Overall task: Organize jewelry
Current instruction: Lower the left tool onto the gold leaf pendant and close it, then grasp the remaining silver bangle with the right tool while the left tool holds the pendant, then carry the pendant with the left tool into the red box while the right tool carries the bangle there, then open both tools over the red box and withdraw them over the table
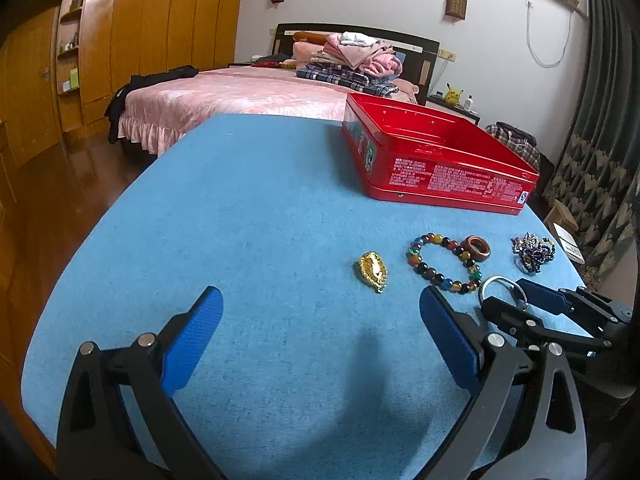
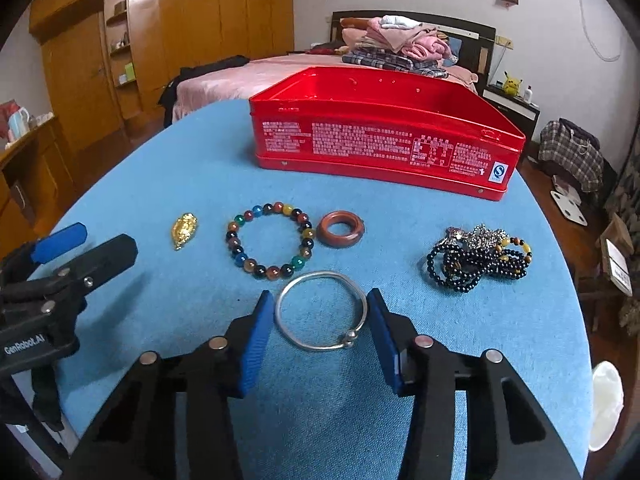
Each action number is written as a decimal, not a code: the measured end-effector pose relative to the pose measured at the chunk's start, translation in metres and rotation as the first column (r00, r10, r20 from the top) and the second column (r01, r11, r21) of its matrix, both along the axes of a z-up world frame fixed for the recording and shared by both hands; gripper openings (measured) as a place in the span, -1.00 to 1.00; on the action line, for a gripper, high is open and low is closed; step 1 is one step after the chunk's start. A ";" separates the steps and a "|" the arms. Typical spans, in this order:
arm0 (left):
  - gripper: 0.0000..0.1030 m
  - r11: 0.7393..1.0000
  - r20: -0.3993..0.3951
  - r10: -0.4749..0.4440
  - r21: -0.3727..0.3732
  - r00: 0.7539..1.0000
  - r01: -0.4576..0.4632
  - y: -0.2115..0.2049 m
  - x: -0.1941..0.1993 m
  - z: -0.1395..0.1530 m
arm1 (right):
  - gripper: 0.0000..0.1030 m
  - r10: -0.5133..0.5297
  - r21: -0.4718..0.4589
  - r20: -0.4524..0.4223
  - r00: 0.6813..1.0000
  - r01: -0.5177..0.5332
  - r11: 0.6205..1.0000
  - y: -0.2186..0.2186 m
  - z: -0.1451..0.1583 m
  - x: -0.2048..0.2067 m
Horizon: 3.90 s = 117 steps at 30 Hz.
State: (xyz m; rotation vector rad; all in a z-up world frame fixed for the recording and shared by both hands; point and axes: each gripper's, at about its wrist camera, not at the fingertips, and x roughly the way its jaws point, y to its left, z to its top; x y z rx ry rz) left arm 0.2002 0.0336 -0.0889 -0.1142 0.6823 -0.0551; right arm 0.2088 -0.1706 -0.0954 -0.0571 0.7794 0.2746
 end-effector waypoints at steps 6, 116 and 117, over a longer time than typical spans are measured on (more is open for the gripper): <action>0.85 1.000 -0.012 -0.017 0.004 1.000 0.017 -0.011 0.009 0.000 | -0.08 -0.024 0.025 0.022 0.999 0.023 0.999 -0.017 0.010 -0.002; 0.38 0.991 0.063 -0.132 -0.026 0.989 0.134 -0.091 0.186 0.075 | 0.70 -0.149 0.196 0.141 0.979 0.120 0.973 -0.103 0.085 0.159; 0.48 0.991 0.070 -0.131 -0.029 0.989 0.133 -0.089 0.181 0.077 | 0.76 -0.155 0.208 0.145 0.977 0.123 0.970 -0.107 0.088 0.155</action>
